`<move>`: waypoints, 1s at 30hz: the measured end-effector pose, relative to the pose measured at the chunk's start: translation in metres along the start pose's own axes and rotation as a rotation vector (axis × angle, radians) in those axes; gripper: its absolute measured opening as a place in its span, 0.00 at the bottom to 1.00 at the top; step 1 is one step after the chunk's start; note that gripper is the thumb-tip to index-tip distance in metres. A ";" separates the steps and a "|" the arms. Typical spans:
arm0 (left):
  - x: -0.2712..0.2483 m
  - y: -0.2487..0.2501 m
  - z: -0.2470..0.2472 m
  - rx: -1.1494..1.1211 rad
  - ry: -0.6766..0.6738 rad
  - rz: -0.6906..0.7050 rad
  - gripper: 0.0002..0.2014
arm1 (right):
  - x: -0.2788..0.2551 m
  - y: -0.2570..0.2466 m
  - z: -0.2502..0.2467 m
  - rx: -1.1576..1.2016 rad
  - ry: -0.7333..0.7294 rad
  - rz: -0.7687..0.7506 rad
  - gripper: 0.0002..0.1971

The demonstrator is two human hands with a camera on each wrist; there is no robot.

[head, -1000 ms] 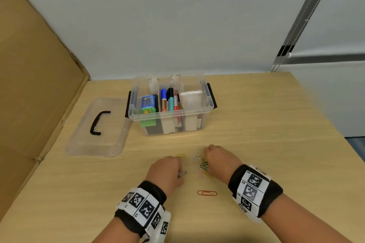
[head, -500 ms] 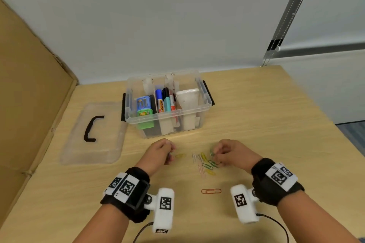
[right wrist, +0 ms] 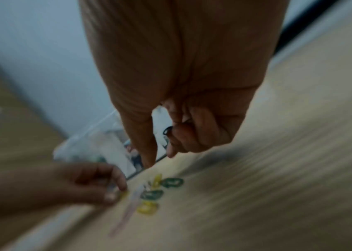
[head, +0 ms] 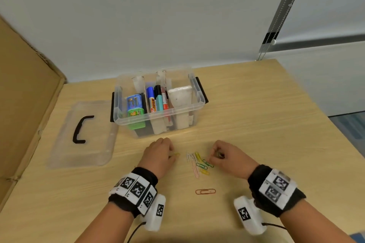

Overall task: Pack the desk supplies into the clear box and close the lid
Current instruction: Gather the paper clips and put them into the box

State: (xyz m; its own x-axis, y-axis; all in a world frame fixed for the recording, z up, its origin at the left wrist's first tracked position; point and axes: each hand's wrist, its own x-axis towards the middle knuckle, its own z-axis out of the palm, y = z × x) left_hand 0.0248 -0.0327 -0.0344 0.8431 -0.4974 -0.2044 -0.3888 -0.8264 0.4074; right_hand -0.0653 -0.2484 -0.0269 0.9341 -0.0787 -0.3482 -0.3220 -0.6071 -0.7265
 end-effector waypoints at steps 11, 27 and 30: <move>-0.002 0.009 0.001 0.068 -0.081 0.017 0.09 | 0.004 -0.020 0.026 -0.519 -0.096 0.080 0.06; -0.014 0.015 -0.005 -1.128 -0.194 -0.257 0.14 | -0.013 0.007 -0.021 1.271 -0.172 0.105 0.14; -0.018 0.030 -0.004 -1.472 -0.276 -0.307 0.14 | -0.017 0.008 -0.017 1.251 -0.140 0.118 0.15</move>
State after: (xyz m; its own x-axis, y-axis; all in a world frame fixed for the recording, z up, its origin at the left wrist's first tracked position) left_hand -0.0009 -0.0472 -0.0146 0.6614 -0.5313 -0.5294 0.6258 0.0017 0.7800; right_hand -0.0814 -0.2658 -0.0164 0.8903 0.0498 -0.4526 -0.3989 0.5644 -0.7227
